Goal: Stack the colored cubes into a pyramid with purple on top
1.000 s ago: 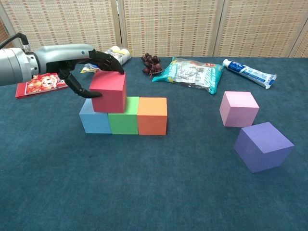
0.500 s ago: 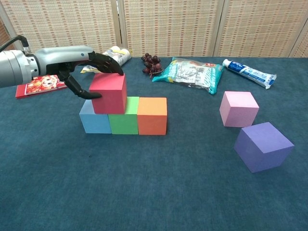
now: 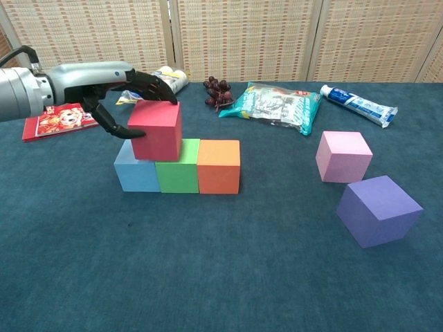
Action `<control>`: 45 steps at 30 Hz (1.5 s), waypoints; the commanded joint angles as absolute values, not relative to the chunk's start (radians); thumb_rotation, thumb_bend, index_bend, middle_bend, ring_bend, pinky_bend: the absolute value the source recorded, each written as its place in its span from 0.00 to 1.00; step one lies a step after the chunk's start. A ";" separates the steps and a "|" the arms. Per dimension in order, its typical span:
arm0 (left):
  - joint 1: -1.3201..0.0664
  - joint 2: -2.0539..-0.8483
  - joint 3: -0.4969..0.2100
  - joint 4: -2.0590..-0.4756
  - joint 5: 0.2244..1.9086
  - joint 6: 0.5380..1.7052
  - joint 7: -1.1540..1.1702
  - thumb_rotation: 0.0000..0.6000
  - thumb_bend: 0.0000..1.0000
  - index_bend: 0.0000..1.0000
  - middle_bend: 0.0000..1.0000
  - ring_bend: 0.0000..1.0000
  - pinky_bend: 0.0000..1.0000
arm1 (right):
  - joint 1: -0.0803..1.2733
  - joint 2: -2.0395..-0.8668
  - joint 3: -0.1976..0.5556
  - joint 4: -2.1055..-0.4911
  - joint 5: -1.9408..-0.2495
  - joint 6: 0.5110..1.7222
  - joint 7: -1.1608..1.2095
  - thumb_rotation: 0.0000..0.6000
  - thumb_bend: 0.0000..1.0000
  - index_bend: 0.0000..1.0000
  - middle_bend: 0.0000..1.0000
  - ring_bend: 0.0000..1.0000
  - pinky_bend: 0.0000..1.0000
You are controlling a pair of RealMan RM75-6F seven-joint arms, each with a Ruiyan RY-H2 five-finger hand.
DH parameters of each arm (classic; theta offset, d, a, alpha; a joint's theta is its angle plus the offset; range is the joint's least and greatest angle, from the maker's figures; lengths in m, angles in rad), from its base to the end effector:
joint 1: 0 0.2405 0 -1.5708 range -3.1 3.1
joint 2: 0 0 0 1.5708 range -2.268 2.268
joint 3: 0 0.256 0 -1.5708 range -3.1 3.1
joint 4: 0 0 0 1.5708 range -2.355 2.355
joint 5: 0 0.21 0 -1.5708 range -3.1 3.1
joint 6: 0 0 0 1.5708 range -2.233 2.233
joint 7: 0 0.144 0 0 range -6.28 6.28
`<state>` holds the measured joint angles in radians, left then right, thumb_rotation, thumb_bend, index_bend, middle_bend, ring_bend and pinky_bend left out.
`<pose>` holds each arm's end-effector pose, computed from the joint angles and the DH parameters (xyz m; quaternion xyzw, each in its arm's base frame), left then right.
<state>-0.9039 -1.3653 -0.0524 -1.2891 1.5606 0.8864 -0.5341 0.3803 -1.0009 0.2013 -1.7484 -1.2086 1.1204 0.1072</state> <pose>-0.1426 0.3857 0.0334 -0.7687 -0.4077 -0.4252 0.2490 -0.2568 -0.2901 0.1693 0.5830 -0.4747 0.4180 0.5100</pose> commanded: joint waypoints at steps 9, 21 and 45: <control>-0.907 -1.384 -0.037 -1.254 1.569 0.877 -0.548 1.00 0.34 0.20 0.17 0.12 0.14 | 0.381 -1.001 0.202 -1.752 -1.204 1.119 0.101 1.00 0.07 0.00 0.00 0.00 0.00; -0.900 -1.388 -0.029 -1.251 1.574 0.892 -0.534 1.00 0.34 0.15 0.12 0.08 0.14 | 0.379 -1.000 0.203 -1.748 -1.204 1.117 0.111 1.00 0.07 0.00 0.00 0.00 0.00; -0.893 -1.377 -0.025 -1.255 1.581 0.912 -0.484 1.00 0.34 0.15 0.12 0.08 0.13 | 0.374 -0.997 0.202 -1.748 -1.204 1.118 0.118 1.00 0.07 0.00 0.00 0.00 0.00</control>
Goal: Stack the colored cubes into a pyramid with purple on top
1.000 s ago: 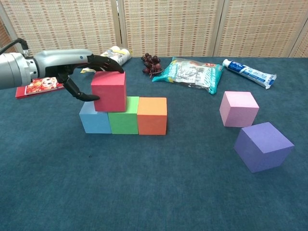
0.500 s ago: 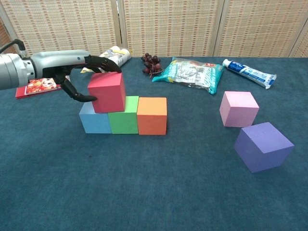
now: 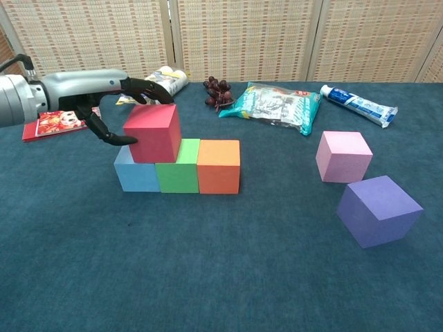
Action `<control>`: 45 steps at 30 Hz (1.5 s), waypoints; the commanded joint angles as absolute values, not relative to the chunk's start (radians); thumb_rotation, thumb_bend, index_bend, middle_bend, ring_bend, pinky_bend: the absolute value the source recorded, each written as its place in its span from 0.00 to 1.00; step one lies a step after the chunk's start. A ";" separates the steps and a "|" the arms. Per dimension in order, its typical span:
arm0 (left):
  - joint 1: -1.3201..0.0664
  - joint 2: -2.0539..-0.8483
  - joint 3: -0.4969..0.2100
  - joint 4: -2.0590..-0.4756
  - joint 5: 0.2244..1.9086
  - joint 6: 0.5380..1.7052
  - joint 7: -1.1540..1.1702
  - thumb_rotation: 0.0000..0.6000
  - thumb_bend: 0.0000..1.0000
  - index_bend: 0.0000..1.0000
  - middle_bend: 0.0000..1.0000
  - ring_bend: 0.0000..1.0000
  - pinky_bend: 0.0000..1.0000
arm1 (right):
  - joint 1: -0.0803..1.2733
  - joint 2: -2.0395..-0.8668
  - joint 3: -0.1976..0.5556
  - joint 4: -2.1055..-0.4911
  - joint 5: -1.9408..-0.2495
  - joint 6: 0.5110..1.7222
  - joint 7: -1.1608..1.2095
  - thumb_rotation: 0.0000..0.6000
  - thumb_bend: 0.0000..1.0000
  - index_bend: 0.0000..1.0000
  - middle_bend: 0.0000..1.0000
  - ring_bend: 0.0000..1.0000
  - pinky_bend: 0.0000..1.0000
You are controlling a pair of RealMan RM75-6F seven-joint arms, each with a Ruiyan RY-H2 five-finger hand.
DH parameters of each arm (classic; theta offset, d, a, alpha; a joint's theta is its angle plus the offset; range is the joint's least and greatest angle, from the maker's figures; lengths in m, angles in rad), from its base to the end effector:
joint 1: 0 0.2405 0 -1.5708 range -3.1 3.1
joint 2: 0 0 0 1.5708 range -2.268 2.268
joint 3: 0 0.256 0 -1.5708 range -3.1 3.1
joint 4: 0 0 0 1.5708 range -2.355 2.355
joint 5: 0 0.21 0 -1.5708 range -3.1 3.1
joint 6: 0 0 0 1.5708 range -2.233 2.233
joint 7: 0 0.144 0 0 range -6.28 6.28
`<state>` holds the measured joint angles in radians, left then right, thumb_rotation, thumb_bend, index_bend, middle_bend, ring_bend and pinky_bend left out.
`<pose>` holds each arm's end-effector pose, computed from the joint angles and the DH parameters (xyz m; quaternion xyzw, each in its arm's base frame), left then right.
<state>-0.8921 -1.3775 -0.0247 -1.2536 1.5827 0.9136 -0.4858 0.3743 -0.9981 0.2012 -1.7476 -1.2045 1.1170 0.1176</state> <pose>-0.1539 0.3835 0.0319 -0.7850 -0.3781 -0.4128 0.2654 -0.2596 -0.2887 0.1701 0.5785 -0.4805 0.4170 0.5104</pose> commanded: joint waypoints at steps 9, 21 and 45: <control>-0.876 -1.352 -0.020 -1.293 1.582 0.933 -0.460 1.00 0.34 0.04 0.03 0.01 0.11 | 0.369 -0.993 0.201 -1.749 -1.209 1.122 0.125 1.00 0.07 0.00 0.00 0.00 0.00; -0.733 -1.215 -0.038 -1.446 1.473 1.077 -0.287 1.00 0.34 0.01 0.01 0.00 0.09 | 0.399 -1.007 0.169 -1.717 -1.289 1.064 0.135 1.00 0.07 0.00 0.00 0.00 0.10; -0.556 -1.164 -0.050 -1.552 1.391 1.178 -0.133 1.00 0.34 0.14 0.08 0.04 0.10 | 0.706 -1.308 0.180 -1.383 -1.069 0.702 -0.074 1.00 0.10 0.06 0.15 0.01 0.24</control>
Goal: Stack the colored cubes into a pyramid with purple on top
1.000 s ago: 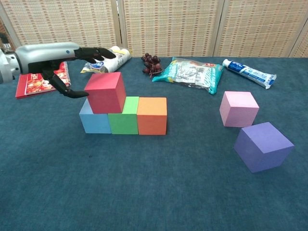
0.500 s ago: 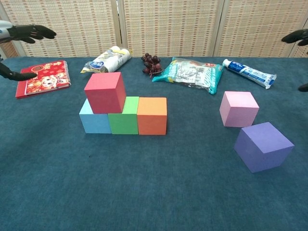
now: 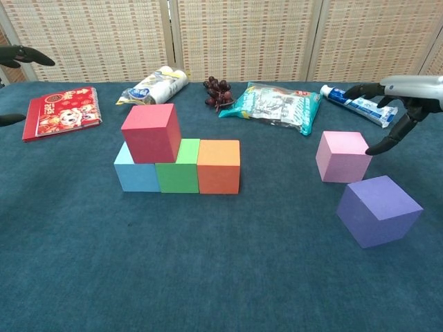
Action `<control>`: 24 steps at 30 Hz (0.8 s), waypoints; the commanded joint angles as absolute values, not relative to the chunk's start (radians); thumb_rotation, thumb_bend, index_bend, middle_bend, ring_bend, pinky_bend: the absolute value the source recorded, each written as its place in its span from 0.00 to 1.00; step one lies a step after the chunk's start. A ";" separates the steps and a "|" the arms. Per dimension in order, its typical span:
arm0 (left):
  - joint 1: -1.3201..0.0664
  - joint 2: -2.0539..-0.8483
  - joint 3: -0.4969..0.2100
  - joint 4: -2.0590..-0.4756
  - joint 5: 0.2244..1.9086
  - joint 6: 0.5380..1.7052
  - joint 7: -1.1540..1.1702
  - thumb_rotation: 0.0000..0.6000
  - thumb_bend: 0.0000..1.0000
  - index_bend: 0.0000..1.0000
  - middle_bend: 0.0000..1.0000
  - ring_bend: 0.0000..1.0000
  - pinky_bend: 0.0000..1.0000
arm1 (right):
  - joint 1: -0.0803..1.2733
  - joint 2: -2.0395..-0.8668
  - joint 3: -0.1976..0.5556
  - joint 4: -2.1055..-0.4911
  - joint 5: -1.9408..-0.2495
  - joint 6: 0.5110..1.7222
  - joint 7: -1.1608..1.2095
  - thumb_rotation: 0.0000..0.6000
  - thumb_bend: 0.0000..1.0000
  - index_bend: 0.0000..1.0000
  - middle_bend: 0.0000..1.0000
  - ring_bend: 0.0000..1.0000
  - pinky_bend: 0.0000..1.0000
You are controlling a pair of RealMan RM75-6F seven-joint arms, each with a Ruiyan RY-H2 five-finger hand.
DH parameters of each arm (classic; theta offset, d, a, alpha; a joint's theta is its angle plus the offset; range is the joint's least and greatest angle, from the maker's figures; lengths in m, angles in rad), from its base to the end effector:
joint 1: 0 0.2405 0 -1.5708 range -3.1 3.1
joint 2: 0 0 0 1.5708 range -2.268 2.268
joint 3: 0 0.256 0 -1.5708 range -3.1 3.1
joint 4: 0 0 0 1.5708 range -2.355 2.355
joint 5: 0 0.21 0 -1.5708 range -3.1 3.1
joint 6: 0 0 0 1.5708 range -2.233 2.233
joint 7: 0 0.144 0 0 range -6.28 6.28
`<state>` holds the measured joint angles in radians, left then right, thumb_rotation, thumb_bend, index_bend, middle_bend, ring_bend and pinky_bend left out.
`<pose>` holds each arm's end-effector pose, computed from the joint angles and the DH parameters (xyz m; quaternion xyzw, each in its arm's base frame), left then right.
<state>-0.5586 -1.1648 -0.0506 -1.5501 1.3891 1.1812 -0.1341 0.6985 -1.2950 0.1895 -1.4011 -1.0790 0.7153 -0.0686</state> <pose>-0.2322 0.3152 0.1170 -0.6840 -0.3861 -0.4302 0.4450 -0.2305 -0.3757 0.0622 0.7074 -0.4638 0.2979 0.4424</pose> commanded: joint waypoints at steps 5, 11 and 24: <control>-0.546 -1.166 -0.057 -1.555 1.396 1.178 -0.141 1.00 0.34 0.14 0.08 0.04 0.10 | 0.716 -1.339 0.164 -1.333 -1.061 0.690 -0.086 1.00 0.10 0.11 0.18 0.03 0.25; -0.534 -1.166 -0.059 -1.561 1.414 1.181 -0.144 1.00 0.35 0.14 0.08 0.04 0.10 | 0.732 -1.382 0.154 -1.273 -1.065 0.680 -0.093 1.00 0.10 0.23 0.25 0.08 0.29; -0.508 -1.167 -0.068 -1.562 1.430 1.197 -0.154 1.00 0.35 0.14 0.08 0.04 0.10 | 0.750 -1.454 0.160 -1.189 -1.076 0.700 -0.097 1.00 0.20 0.53 0.41 0.29 0.39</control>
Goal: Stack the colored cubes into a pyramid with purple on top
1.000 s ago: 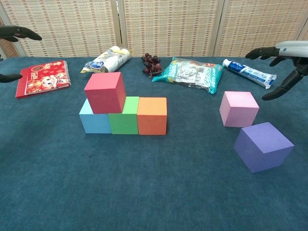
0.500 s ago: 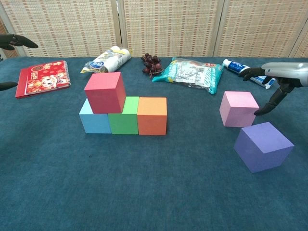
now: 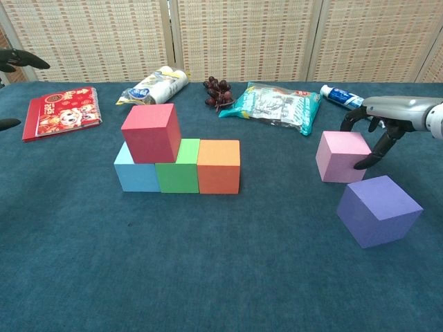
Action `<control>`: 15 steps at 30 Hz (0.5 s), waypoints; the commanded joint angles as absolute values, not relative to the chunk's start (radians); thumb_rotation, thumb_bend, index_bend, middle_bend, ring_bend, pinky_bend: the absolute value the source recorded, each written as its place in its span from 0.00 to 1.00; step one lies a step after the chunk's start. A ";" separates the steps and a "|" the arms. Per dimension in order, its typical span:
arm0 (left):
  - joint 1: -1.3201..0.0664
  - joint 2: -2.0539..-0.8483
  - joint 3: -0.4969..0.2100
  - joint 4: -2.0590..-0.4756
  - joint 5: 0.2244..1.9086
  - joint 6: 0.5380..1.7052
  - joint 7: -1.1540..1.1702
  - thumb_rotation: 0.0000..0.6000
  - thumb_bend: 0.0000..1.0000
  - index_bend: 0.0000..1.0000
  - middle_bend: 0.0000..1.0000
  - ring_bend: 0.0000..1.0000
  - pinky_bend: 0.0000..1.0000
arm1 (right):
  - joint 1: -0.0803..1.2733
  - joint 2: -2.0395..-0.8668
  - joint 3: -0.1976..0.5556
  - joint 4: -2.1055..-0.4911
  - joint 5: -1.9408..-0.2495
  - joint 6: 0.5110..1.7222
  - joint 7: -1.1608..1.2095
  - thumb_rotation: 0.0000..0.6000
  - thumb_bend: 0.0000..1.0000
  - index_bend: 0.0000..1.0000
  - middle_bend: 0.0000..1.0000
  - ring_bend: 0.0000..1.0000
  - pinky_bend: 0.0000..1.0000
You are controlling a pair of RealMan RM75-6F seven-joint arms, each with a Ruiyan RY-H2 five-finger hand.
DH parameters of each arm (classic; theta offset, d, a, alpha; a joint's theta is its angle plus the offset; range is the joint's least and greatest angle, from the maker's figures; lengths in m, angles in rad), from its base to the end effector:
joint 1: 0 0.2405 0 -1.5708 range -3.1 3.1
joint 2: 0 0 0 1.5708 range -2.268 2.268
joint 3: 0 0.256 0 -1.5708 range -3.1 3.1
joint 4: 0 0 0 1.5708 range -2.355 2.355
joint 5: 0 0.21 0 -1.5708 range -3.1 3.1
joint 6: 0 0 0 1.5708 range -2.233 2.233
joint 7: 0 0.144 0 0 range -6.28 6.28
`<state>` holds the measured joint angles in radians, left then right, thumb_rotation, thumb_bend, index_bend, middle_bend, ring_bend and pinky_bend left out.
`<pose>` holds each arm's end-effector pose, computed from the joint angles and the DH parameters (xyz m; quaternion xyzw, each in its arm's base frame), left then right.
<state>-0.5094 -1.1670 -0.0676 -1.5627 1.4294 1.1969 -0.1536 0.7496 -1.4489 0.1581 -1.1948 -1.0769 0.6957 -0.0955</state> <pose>-0.2359 0.3037 0.1168 -0.6757 -0.3944 -0.4412 0.4397 -0.2398 -0.3935 0.0271 0.7223 -0.4416 0.2721 0.4573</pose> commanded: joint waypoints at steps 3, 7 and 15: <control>-0.504 -1.166 -0.070 -1.563 1.431 1.201 -0.156 1.00 0.34 0.14 0.08 0.04 0.10 | 0.749 -1.456 0.162 -1.188 -1.082 0.710 -0.095 1.00 0.22 0.57 0.45 0.33 0.40; -0.495 -1.160 -0.067 -1.570 1.438 1.204 -0.139 1.00 0.34 0.14 0.08 0.04 0.10 | 0.734 -1.341 0.206 -1.355 -1.129 0.776 -0.046 1.00 0.22 0.58 0.46 0.34 0.40; -0.478 -1.183 -0.069 -1.562 1.441 1.230 -0.042 1.00 0.34 0.14 0.08 0.04 0.10 | 0.794 -1.165 0.287 -1.668 -1.039 0.747 -0.097 1.00 0.23 0.58 0.46 0.34 0.40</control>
